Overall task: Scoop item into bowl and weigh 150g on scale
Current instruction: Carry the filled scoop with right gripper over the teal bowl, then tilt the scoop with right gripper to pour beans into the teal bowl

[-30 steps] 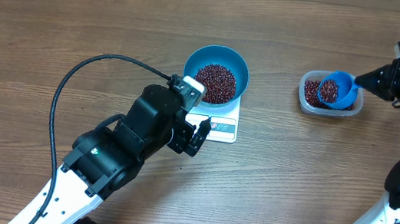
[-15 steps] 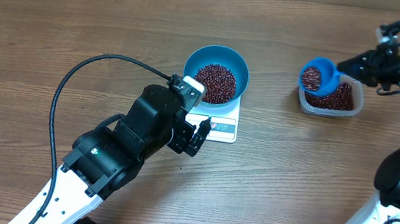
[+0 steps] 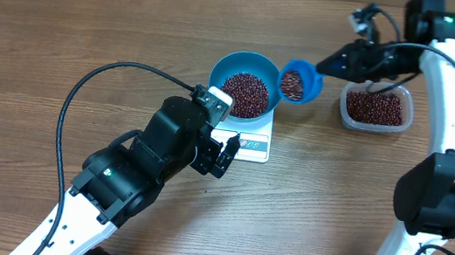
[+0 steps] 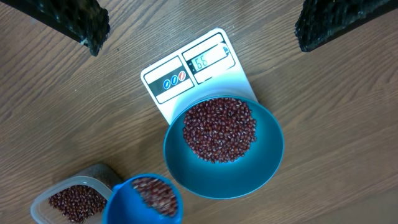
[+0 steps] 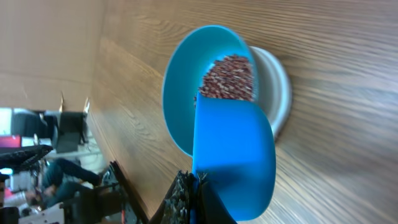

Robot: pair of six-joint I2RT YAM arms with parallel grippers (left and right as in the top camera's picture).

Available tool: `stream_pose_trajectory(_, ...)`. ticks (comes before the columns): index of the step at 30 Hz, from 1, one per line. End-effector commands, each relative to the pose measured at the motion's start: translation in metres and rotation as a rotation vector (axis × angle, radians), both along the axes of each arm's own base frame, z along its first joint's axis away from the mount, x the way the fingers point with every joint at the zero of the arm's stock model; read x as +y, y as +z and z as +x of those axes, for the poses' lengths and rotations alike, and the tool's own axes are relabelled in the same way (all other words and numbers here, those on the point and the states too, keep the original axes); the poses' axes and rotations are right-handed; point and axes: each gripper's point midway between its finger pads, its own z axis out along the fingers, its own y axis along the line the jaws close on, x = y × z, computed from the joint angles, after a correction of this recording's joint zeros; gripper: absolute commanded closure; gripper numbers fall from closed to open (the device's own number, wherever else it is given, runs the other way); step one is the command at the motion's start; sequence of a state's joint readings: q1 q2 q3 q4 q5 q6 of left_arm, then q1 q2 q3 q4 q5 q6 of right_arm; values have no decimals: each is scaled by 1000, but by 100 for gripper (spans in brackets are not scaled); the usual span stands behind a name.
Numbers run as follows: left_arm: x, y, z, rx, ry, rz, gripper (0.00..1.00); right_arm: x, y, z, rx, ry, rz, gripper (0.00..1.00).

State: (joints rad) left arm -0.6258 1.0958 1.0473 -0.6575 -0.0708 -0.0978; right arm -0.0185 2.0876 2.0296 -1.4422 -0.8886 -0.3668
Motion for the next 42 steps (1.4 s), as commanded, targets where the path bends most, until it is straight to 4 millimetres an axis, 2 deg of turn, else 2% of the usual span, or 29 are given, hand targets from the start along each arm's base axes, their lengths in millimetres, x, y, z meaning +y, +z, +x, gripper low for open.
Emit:
stream_pose_trajectory(1,1,4,-1,-11,-8,-7,0,21,34,-2,-116,48,29,96)
stream_pose_trajectory(7,1,4,-1,-11,-8,-7,0,49,34,1,-196,113,13,96)
stream_pose_trajectory(14,1,4,-1,-11,-8,-7,0,63,13,9,-273,144,-191,96)
stream_pose_trajectory(25,1,3,-1,-8,-8,-5,0,100,14,21,-432,196,-272,96)
stream_pose_trajectory(34,1,3,-1,-8,-8,-5,0,113,6,19,-502,252,-383,96)
stream_pose_trajectory(42,1,3,-1,-8,-7,-4,0,116,0,19,-540,274,-481,96)
